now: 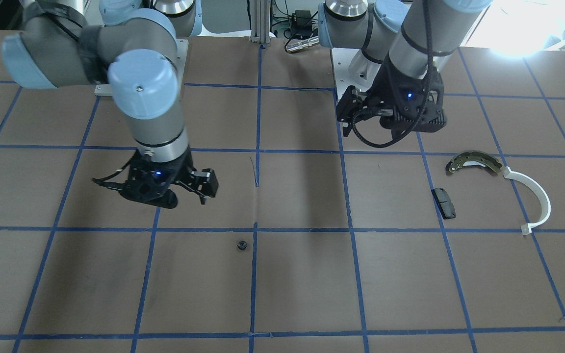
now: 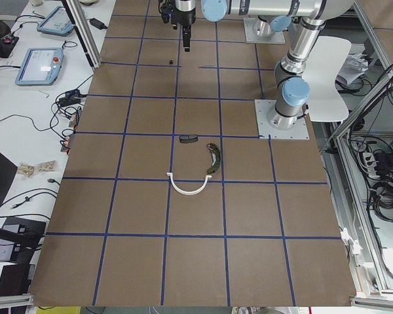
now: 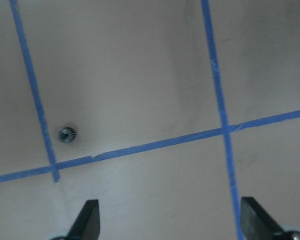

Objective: Place bearing gear from tray to pile

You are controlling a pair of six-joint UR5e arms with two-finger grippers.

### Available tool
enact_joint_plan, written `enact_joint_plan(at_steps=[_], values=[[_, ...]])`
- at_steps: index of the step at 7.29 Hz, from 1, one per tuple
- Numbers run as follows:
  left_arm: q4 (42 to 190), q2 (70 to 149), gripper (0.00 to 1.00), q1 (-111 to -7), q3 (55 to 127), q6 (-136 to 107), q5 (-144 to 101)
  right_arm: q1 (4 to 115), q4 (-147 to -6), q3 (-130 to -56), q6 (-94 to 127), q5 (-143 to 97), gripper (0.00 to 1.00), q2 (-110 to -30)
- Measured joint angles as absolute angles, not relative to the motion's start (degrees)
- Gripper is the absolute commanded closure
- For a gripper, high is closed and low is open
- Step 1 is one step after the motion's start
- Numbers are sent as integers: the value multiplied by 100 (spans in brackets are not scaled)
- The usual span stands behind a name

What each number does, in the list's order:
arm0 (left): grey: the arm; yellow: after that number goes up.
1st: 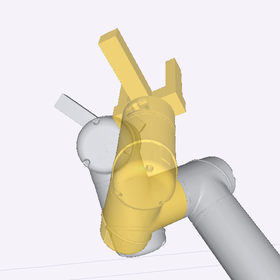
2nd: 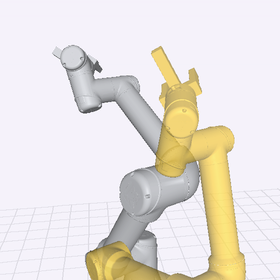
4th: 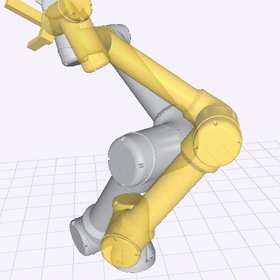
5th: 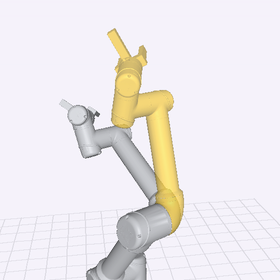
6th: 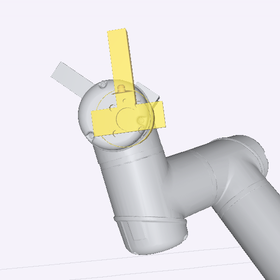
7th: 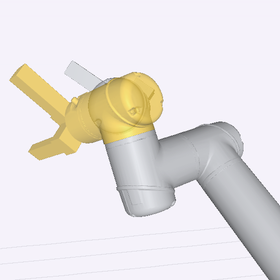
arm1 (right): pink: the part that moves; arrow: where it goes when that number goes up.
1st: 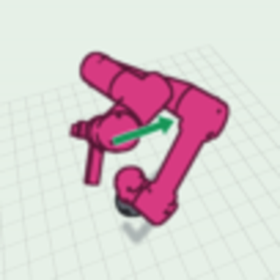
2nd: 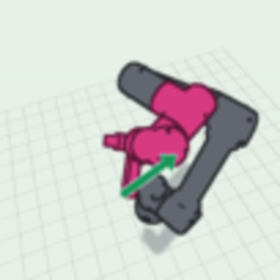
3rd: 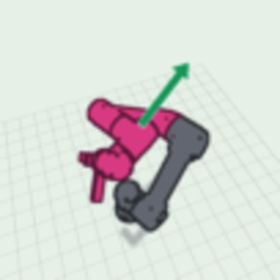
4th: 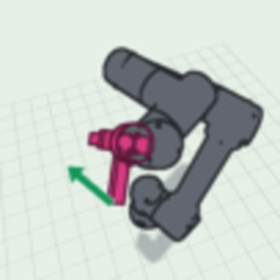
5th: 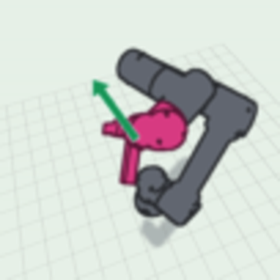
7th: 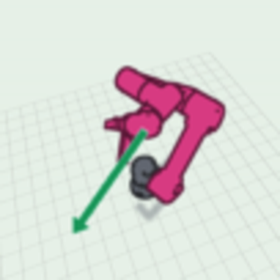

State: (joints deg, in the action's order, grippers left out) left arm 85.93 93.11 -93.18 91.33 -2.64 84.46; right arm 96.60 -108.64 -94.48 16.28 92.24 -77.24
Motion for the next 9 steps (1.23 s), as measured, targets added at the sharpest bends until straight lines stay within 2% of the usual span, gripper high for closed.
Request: enact_joint_plan(at_steps=[3, 5, 9], values=[[7135, 10488, 0, -10253, 9215, -1088, 8244, 7512, -10029, -9449, -1388, 9461, 0, -8376], [6197, 11393, 0, -10834, 9155, -1810, 8482, 5970, -10174, -9455, -3226, 9606, 0, -8291], [5391, 12589, 0, -11418, 8807, -2945, 9066, 4166, -12019, -9438, -5657, 9327, 3, -6700]])
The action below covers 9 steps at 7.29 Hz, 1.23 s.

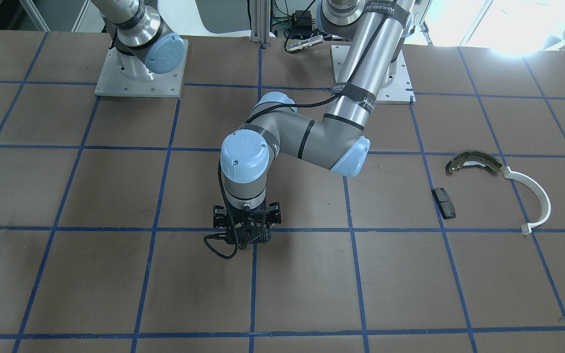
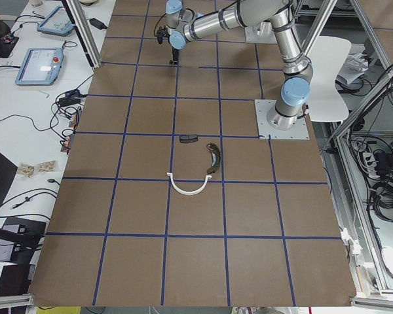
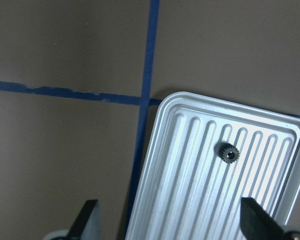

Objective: Place bearing gear from tray to pile

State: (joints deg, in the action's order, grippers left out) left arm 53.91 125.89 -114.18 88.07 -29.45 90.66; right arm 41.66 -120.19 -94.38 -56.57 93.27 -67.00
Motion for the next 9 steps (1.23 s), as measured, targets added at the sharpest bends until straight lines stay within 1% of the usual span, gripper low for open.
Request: enact_joint_plan(at_steps=[1, 2, 3, 4, 5, 6, 7, 8, 9], values=[[5360, 12776, 2, -11454, 8627, -3074, 9092, 3939, -12419, -9425, -6016, 9227, 4, -6323], [5352, 12910, 16, -11469, 8460, -3113, 9176, 3779, -12722, -9413, -6285, 9154, 4, -6036], [5356, 12977, 17, -11474, 8360, -3105, 9348, 3673, -12882, -9407, -6421, 9061, 7, -5860], [5359, 13016, 24, -11475, 8339, -3085, 9487, 3607, -12948, -9398, -6476, 8981, 10, -5774], [5358, 13048, 33, -11473, 8346, -3079, 9496, 3582, -12971, -9383, -6488, 8938, 13, -5728], [5362, 13062, 34, -11471, 8338, -3077, 9375, 3573, -12978, -9359, -6488, 8919, 20, -5681], [5373, 13064, 45, -11471, 8322, -3077, 9211, 3571, -12979, -9337, -6489, 8912, 26, -5635], [5387, 13063, 72, -11470, 8314, -3067, 9129, 3569, -12996, -9324, -6499, 8911, 32, -5602], [5393, 13059, 85, -11464, 8313, -3050, 9106, 3569, -13073, -9322, -6522, 8895, 42, -5585]])
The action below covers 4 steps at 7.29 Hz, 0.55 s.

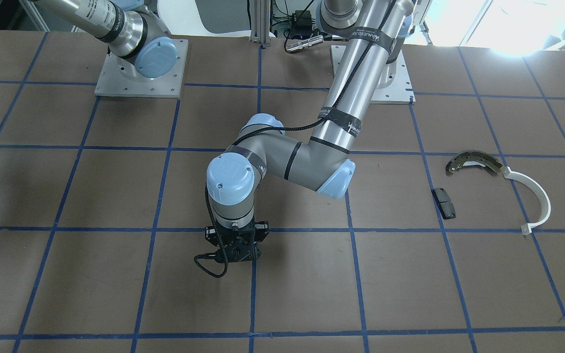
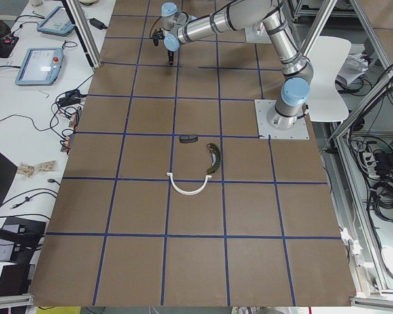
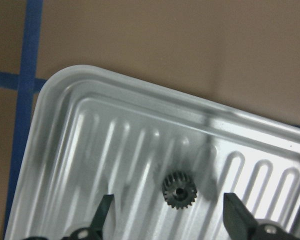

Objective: Place bearing gear from tray to pile

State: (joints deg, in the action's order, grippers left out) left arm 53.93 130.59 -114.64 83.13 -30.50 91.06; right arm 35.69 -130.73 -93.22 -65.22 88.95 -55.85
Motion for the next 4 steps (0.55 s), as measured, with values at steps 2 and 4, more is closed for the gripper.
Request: enact_joint_plan(at_steps=[2, 4], values=[[5396, 13050, 100, -11450, 8318, -3021, 9104, 3568, -13224, -9321, -6621, 8850, 44, -5549], [5549, 12993, 100, -11350, 8311, -2852, 9097, 3568, -13248, -9324, -6652, 8837, 63, -5541]])
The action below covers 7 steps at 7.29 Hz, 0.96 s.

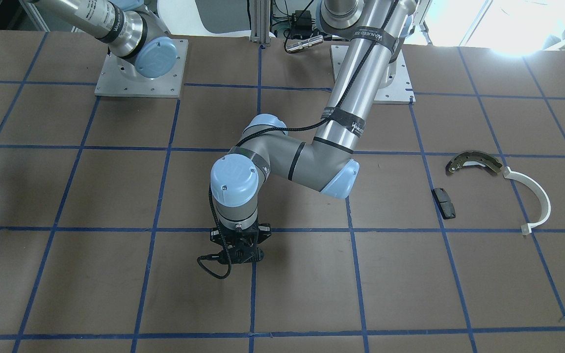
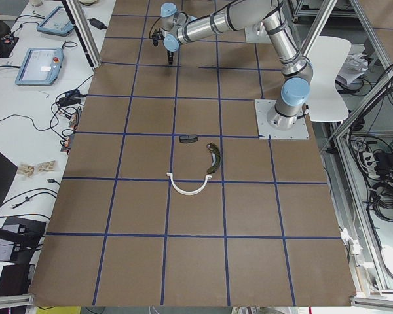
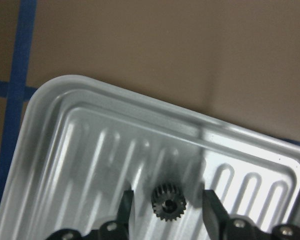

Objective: Place bearing gear from tray to pile

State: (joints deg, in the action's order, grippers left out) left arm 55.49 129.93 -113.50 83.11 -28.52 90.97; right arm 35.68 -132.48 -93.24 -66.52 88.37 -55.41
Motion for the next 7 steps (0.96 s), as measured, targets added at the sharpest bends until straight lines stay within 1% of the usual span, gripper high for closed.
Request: enact_joint_plan(at_steps=[1, 2, 3, 4, 5, 7], values=[[5965, 12809, 100, -11080, 8280, -2630, 8960, 3568, -13248, -9325, -6662, 8834, 80, -5543], [6442, 12499, 100, -10644, 8339, -2232, 8758, 3568, -13247, -9325, -6678, 8835, 89, -5545], [6811, 12147, 100, -10186, 8510, -1610, 8708, 3568, -13254, -9325, -6694, 8839, 93, -5548], [7007, 11813, 100, -9749, 8791, -890, 8867, 3568, -13257, -9325, -6697, 8843, 94, -5557], [7003, 11528, 100, -9308, 9191, -154, 9099, 3568, -13250, -9325, -6676, 8853, 99, -5571], [6147, 11115, 100, -8187, 10166, 1640, 9279, 3609, -13150, -9341, -6589, 8911, 99, -5793]])
